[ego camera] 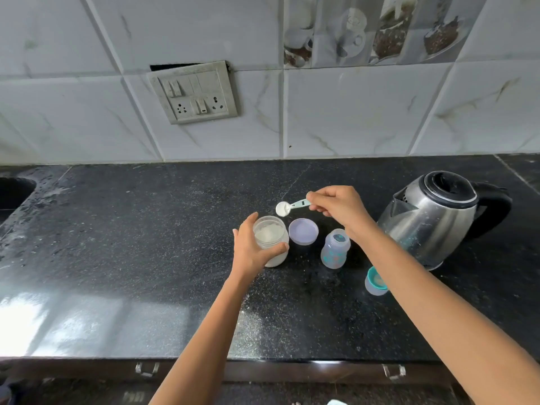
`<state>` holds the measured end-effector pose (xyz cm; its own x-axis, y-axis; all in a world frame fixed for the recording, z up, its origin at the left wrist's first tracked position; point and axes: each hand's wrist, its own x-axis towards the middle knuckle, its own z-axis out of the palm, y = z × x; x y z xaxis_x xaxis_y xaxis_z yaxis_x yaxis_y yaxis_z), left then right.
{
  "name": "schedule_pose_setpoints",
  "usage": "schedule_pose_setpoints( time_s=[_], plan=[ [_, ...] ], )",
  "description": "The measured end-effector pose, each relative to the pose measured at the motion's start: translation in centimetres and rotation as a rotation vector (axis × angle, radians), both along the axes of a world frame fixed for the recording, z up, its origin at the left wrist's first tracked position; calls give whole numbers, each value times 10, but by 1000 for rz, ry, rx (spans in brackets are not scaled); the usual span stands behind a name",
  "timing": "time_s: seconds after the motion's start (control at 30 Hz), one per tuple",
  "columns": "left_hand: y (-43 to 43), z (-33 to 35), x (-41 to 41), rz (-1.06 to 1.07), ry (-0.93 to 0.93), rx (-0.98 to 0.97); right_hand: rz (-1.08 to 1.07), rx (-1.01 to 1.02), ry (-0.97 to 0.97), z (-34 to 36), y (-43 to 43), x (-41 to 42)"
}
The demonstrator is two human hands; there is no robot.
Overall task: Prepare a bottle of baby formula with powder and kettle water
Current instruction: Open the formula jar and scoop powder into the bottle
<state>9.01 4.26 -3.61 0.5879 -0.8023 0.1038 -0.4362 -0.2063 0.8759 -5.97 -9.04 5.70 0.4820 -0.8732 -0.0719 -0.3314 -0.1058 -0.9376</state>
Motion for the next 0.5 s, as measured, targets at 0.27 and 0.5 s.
schedule_pose_setpoints(
  time_s=[0.27,0.5],
  plan=[
    [-19,20,-53,-156,-116,-135,-177,-61,-34,1,-9,-72],
    [-38,-2,-99,-268,-10,7,-232,-126,49,-21,-8,-102]
  ],
)
